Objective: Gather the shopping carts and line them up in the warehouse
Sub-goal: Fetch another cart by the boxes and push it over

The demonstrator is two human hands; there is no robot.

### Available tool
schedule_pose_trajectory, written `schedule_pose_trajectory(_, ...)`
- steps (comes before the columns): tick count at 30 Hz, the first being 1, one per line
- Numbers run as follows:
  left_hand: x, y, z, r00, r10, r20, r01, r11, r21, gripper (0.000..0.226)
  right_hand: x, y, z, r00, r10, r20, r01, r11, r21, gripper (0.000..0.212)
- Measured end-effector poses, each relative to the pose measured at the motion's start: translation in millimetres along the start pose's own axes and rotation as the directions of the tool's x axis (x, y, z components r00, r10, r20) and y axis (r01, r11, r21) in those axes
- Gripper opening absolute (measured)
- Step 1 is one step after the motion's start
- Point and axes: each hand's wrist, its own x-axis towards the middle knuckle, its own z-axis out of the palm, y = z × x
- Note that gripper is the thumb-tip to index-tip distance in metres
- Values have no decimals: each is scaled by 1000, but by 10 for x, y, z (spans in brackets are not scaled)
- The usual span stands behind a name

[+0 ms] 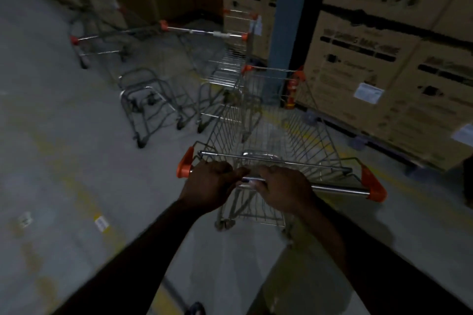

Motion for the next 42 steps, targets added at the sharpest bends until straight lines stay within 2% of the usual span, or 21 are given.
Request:
schedule_pose_trajectory(4, -269, 55, -212, 986, -166, 6, 166, 986, 30, 33, 119, -176, 3, 987, -160, 29, 159, 987, 17, 51)
schedule_pose_trajectory(7, -439, 49, -357, 941, -332, 60, 329, 943, 45, 35, 230, -320, -46, 958, -277, 72, 272, 959, 81, 47)
schedule_pose_trajectory(11, -755, 35, -506, 891, -449, 72, 427, 880, 206, 48, 402, -370, -78, 887, -420, 194, 386, 903, 190, 55)
schedule_pose_trajectory(14, -1042, 58, -607, 847, -532, 3, 490, 782, 385, 53, 450, -304, -56, 846, -520, 120, 513, 854, 90, 77)
schedule_pose_trajectory(17, -1225, 23, -725, 825, -564, -42, 510, 710, 486, 49, 581, -337, 33, 755, -655, 0, 654, 753, -74, 52)
schedule_pose_trajectory(19, -1316, -37, -762, 826, -563, -22, 496, 709, 501, 48, 766, -429, 78, 699, -714, 50, 715, 693, -99, 73)
schedule_pose_trajectory(20, -1364, -62, -764, 824, -566, -19, 499, 710, 498, 48, 847, -487, 68, 686, -725, 58, 727, 682, -77, 82)
schedule_pose_trajectory(22, -1449, -104, -787, 804, -593, -45, 541, 697, 472, 46, 982, -613, 81, 665, -745, 45, 747, 664, -44, 85)
schedule_pose_trajectory(24, -1488, -242, -872, 779, -620, -92, 591, 677, 439, 42, 1138, -822, 46, 651, -757, 53, 758, 652, -3, 72)
schedule_pose_trajectory(26, -1512, -455, -969, 754, -640, -150, 633, 645, 427, 38, 1345, -1088, -15, 675, -734, 76, 732, 679, 53, 56)
schedule_pose_trajectory(28, -1553, -647, -1027, 722, -666, -190, 671, 606, 427, 38, 1589, -1340, -19, 709, -702, 69, 696, 712, 93, 51)
schedule_pose_trajectory(34, -1838, -1119, -1173, 652, -718, -244, 744, 543, 388, 46, 2189, -1958, 110, 687, -712, 147, 692, 702, 166, 56)
schedule_pose_trajectory(38, -1968, -1468, -1300, 578, -760, -297, 804, 467, 369, 44, 2625, -2385, 92, 647, -755, 104, 738, 655, 163, 57)
schedule_pose_trajectory(42, -2153, -1941, -1470, 519, -785, -339, 836, 384, 392, 49, 3149, -2929, 137, 605, -786, 124, 764, 618, 186, 63)
